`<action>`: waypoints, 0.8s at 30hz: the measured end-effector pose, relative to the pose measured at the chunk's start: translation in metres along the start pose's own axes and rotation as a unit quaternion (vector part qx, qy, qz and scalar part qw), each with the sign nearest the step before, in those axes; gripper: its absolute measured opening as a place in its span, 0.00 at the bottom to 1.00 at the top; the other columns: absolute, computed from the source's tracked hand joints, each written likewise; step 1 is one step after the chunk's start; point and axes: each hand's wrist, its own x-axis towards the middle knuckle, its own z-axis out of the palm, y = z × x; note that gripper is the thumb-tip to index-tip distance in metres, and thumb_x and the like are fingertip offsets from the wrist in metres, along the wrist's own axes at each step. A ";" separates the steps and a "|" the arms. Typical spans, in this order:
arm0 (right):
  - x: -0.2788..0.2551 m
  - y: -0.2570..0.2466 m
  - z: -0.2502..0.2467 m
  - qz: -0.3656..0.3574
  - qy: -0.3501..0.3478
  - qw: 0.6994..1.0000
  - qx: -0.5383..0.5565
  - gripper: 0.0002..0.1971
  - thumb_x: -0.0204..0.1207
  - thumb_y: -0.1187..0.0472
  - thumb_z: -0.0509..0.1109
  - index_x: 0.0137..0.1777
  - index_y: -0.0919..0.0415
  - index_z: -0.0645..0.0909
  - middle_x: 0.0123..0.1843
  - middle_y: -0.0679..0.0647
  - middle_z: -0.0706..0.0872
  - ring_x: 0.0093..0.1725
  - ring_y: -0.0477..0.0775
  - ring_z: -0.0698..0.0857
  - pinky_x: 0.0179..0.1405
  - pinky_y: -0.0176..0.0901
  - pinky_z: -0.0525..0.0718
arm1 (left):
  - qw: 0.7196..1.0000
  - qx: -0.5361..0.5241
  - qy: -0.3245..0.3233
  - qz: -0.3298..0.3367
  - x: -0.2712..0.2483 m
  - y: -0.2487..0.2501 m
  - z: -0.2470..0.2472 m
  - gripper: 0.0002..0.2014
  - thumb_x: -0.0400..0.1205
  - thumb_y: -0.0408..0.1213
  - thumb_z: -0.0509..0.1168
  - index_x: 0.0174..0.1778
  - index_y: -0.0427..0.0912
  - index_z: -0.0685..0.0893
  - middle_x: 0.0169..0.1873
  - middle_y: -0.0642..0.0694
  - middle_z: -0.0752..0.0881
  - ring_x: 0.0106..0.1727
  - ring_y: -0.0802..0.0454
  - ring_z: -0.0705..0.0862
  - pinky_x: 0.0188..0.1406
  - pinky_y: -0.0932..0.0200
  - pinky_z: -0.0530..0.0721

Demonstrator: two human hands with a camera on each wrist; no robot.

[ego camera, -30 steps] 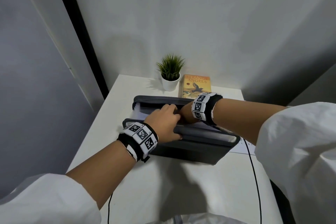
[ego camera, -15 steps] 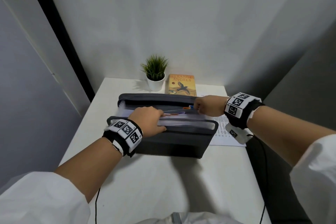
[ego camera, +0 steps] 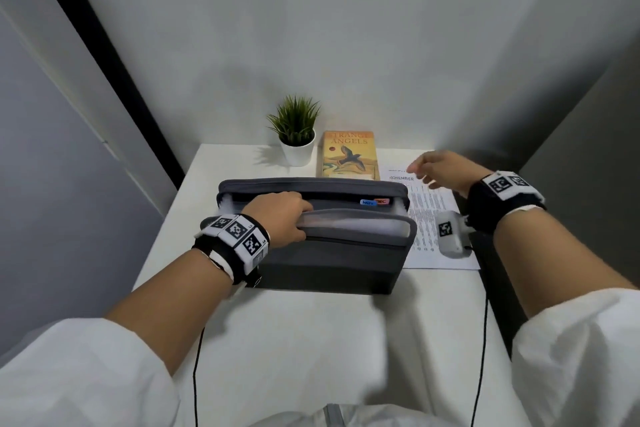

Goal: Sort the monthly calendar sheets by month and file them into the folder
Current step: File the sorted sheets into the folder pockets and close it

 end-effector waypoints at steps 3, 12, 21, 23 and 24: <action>0.010 0.064 0.001 0.134 0.035 0.990 0.006 0.08 0.82 0.62 0.62 0.49 0.64 0.82 0.46 0.58 0.81 0.46 0.56 0.78 0.47 0.48 0.78 | 1.000 -0.009 0.004 0.001 0.004 -0.002 0.001 0.17 0.75 0.52 0.70 0.59 0.56 0.82 0.55 0.54 0.82 0.54 0.47 0.83 0.47 0.51 0.81; -0.011 0.211 0.044 0.408 0.086 0.908 0.034 0.27 0.73 0.56 0.75 0.68 0.71 0.75 0.55 0.66 0.84 0.54 0.64 0.85 0.59 0.52 0.82 | 0.999 -0.026 -0.027 -0.008 0.020 -0.008 -0.003 0.17 0.74 0.54 0.72 0.58 0.60 0.82 0.54 0.57 0.83 0.52 0.50 0.83 0.46 0.52 0.80; 0.009 0.219 0.041 0.385 0.122 0.892 0.202 0.25 0.71 0.55 0.78 0.62 0.70 0.80 0.54 0.67 0.87 0.51 0.67 0.88 0.59 0.59 0.85 | 0.998 -0.033 -0.032 -0.035 0.020 -0.004 -0.008 0.16 0.74 0.53 0.71 0.57 0.59 0.83 0.50 0.58 0.86 0.50 0.50 0.84 0.48 0.50 0.83; 0.012 0.214 0.042 0.369 0.104 0.907 0.175 0.21 0.71 0.56 0.79 0.59 0.68 0.82 0.53 0.65 0.88 0.48 0.66 0.88 0.53 0.56 0.86 | 0.998 -0.033 -0.032 -0.038 0.019 -0.003 -0.008 0.15 0.74 0.54 0.71 0.57 0.59 0.83 0.50 0.57 0.86 0.49 0.50 0.84 0.48 0.50 0.83; 0.013 0.211 0.042 0.361 0.088 0.914 0.164 0.20 0.71 0.58 0.79 0.59 0.68 0.82 0.52 0.64 0.88 0.47 0.65 0.88 0.49 0.53 0.87 | 0.998 -0.033 -0.031 -0.039 0.018 -0.003 -0.008 0.15 0.74 0.54 0.71 0.56 0.59 0.83 0.49 0.57 0.87 0.49 0.50 0.84 0.47 0.50 0.83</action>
